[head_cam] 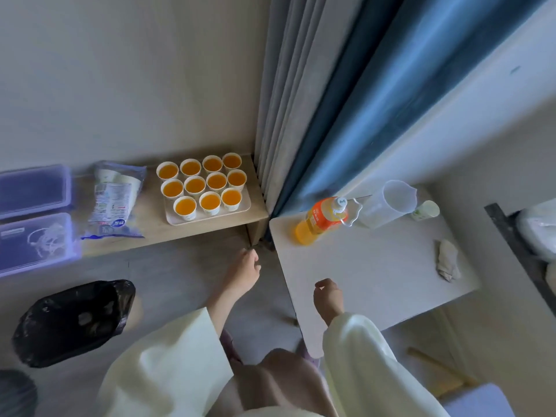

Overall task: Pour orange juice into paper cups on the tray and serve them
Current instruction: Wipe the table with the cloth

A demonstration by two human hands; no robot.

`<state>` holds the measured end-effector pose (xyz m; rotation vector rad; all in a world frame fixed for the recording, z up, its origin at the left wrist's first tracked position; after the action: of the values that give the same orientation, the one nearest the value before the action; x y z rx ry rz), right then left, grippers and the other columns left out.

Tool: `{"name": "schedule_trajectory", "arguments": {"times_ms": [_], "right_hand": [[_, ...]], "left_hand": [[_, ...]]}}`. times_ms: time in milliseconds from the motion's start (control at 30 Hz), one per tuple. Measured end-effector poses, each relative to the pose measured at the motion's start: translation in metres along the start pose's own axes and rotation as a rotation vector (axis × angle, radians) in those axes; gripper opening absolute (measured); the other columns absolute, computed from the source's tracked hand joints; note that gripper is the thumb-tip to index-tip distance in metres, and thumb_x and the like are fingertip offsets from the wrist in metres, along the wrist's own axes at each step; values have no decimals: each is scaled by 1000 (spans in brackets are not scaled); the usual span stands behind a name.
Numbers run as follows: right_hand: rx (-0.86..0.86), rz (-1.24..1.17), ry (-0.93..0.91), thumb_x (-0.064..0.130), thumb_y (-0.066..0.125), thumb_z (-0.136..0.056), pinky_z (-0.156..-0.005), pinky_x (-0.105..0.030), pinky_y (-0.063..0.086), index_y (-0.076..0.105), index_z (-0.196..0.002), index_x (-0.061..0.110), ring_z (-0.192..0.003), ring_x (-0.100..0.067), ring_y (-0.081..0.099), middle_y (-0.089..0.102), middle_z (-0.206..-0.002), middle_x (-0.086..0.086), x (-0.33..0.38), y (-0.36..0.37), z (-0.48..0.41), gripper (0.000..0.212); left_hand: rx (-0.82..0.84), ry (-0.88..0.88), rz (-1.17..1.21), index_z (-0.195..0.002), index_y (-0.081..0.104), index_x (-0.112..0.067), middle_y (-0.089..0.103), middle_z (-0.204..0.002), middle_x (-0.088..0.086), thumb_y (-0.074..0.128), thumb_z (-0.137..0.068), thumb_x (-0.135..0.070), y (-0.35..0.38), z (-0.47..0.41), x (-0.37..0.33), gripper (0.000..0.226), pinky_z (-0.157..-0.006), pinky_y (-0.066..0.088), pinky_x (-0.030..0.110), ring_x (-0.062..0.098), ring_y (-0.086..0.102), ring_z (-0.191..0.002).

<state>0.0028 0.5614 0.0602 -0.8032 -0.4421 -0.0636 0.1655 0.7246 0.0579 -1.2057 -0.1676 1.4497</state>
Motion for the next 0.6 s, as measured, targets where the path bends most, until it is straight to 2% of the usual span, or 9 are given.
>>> {"name": "schedule_trajectory", "arguments": {"times_ms": [233,467,600], "right_hand": [[-12,-30,-5,1,42,-90,-88,-32,44,60,-115,0,-109,-34,55,56,-122,-19,-44,-50,-25,30],[65,75,-44,3,42,-92,-97,-34,42,57,-120,0,-111,-34,53,45,-129,-18,-101,-128,-66,32],[76,134,-48,3,43,-93,-96,-33,41,57,-123,3,-113,-33,54,45,-132,-16,-120,-183,-92,33]], "left_hand": [[61,104,-20,-104,56,-6,51,-114,8,49,-94,-12,55,1,-72,13,-90,45,36,27,54,-105],[35,36,-52,-105,56,-5,52,-115,9,48,-93,-10,117,8,-144,15,-91,44,36,27,52,-108],[56,4,-29,-107,56,-6,50,-115,7,49,-93,-12,154,8,-186,18,-91,43,34,26,53,-109]]}}
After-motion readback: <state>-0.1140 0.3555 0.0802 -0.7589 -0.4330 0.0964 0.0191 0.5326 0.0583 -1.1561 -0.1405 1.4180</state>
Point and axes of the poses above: each hand's wrist, its own z-axis away from the middle knuckle, its own y-axis out of the palm, x = y × z, the point moved 3 cm from there along -z, towards the middle knuckle
